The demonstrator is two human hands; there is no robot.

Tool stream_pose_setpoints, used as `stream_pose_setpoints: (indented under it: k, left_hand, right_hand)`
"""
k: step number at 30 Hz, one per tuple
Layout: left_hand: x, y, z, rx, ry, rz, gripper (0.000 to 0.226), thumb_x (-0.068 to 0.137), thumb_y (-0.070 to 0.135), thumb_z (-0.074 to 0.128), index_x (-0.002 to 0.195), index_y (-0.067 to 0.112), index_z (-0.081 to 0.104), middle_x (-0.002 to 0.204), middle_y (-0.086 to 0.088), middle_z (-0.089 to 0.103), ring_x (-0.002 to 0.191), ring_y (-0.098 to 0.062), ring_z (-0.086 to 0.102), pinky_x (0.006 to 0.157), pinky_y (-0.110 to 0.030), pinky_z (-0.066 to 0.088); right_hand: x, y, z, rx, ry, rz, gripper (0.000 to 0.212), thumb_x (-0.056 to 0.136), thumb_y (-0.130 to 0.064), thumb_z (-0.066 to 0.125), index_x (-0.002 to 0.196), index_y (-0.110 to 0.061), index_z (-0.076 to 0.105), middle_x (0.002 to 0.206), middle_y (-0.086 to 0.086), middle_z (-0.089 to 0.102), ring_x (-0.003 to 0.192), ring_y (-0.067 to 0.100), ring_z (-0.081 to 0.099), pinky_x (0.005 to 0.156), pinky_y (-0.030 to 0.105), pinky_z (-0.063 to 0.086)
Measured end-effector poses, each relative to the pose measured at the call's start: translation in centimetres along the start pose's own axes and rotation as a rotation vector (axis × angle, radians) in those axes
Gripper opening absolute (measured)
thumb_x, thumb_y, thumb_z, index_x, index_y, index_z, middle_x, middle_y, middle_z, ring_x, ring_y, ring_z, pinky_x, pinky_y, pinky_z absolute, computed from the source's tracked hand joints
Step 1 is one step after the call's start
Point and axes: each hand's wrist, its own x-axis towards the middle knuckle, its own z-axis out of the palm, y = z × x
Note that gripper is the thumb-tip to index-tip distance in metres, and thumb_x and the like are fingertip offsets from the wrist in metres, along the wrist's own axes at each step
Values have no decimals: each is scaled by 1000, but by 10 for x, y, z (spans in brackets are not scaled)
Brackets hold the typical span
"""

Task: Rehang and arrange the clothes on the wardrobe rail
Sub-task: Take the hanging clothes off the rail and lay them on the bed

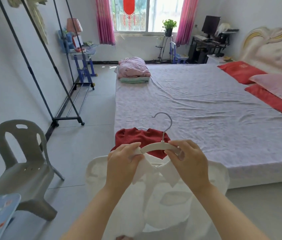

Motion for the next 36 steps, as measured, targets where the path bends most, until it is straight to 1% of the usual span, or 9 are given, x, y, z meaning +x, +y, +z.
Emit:
stream_pose_setpoints:
  k: [6, 9, 13, 17, 20, 26, 30, 32, 36]
  left_hand:
    - [106, -46, 40, -42, -73, -54, 29, 73, 16, 72, 102, 18, 71, 95, 1, 68, 89, -20, 63, 85, -35, 45]
    - [153, -64, 57, -12, -97, -50, 29, 72, 11, 74, 100, 17, 71, 98, -1, 70, 90, -20, 64, 84, -31, 43]
    - [204, -86, 79, 0, -119, -90, 32, 69, 23, 64, 99, 17, 71, 97, -1, 70, 90, -21, 64, 86, -43, 48]
    - [256, -109, 102, 9, -145, -177, 35, 67, 25, 59, 99, 17, 71, 97, -1, 70, 93, -21, 62, 87, -39, 46]
    - [291, -126, 122, 11, -161, -255, 26, 77, 16, 66, 102, 16, 69, 102, 0, 69, 99, -20, 60, 89, -33, 43]
    - [357, -170, 169, 125, -215, -400, 36, 81, 12, 65, 117, 15, 61, 118, -1, 61, 113, -18, 53, 91, -23, 35]
    - [379, -196, 188, 224, -303, -487, 50, 84, 17, 62, 131, 17, 47, 135, 1, 48, 127, -16, 40, 100, -26, 30]
    - [383, -203, 194, 251, -336, -519, 51, 85, 18, 60, 133, 17, 44, 135, 1, 46, 127, -15, 38, 98, -22, 28]
    - [387, -212, 203, 280, -387, -546, 41, 84, 19, 59, 124, 20, 50, 124, 4, 50, 121, -15, 42, 90, -19, 30]
  right_hand:
    - [77, 37, 79, 58, -26, 59, 28, 67, -20, 82, 93, -24, 71, 87, -9, 64, 68, 9, 59, 61, 29, 54]
    - [113, 53, 113, 95, -37, 103, 26, 68, -17, 81, 92, -23, 71, 87, -13, 61, 71, 13, 62, 61, 32, 55]
    - [152, 73, 155, 99, -78, 159, 25, 68, -15, 81, 90, -22, 71, 84, -15, 56, 75, 16, 62, 63, 29, 52]
    - [194, 99, 201, 93, -168, 191, 24, 69, -15, 80, 91, -21, 72, 84, -13, 59, 82, 13, 59, 67, 18, 44]
    - [224, 121, 236, 97, -233, 198, 23, 71, -16, 79, 91, -22, 71, 85, -13, 60, 82, 13, 59, 65, 14, 41]
    - [277, 168, 311, 55, -469, 308, 19, 81, -23, 68, 100, -23, 69, 99, -9, 62, 99, 13, 56, 70, 22, 41]
    - [303, 198, 363, -14, -774, 385, 41, 91, -22, 55, 131, -27, 50, 131, -4, 48, 123, 16, 41, 93, 30, 41]
    - [303, 208, 380, -57, -925, 398, 49, 91, -20, 54, 137, -23, 40, 137, 0, 42, 127, 19, 37, 97, 31, 38]
    - [282, 215, 387, -50, -1040, 418, 47, 90, -23, 55, 135, -22, 42, 138, 0, 40, 127, 17, 37, 100, 29, 38]
